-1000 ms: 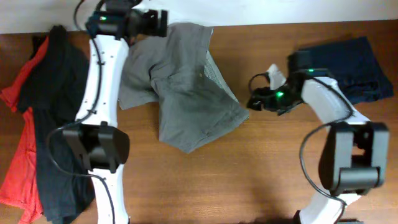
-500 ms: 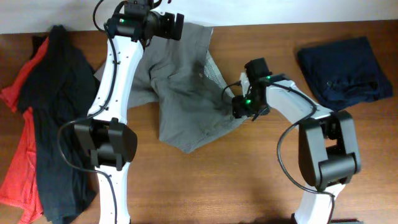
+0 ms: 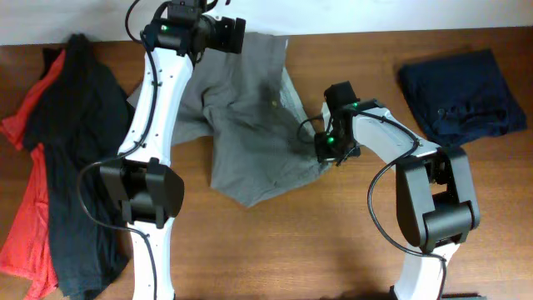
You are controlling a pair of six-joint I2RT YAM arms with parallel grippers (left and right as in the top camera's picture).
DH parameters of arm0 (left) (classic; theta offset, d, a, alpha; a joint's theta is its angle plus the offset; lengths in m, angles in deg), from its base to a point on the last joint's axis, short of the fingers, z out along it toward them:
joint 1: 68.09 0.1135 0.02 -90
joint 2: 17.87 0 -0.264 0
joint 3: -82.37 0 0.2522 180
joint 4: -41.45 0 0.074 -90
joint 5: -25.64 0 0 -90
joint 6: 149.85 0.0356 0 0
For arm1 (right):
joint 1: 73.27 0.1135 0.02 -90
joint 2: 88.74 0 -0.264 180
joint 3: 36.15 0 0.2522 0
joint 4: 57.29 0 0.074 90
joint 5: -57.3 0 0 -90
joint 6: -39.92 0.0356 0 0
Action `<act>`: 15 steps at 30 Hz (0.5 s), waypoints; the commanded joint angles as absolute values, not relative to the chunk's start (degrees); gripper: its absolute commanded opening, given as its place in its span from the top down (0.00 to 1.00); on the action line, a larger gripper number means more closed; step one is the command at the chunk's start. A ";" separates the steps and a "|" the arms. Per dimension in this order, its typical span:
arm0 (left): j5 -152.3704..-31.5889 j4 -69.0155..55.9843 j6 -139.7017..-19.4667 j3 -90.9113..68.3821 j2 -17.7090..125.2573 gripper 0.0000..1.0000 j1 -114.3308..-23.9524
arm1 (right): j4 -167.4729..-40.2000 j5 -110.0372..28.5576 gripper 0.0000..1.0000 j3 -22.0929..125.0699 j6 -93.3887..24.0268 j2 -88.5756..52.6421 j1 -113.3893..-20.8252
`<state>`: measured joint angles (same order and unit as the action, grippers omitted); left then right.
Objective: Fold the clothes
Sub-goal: 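Grasp the shorts' right side with the right gripper beside the left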
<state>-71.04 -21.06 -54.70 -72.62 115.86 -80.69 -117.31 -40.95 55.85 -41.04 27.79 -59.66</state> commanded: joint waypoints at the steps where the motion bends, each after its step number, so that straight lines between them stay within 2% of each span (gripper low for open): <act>1: -72.29 -18.74 -53.52 -73.19 118.22 0.07 -81.87 | -121.94 -44.03 0.96 56.29 -40.08 25.80 -59.77; 6: -78.06 -12.87 -52.41 -73.19 122.61 0.06 -84.47 | -128.35 -44.49 0.96 56.29 -40.10 23.44 -58.22; 15: -80.31 -6.24 -49.45 -73.19 130.33 0.01 -89.85 | -128.50 -44.27 0.96 56.29 -38.57 20.82 -55.60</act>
<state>-78.17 -8.36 -51.42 -72.62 127.77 -88.10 -128.81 -43.75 55.83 -39.51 23.31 -56.28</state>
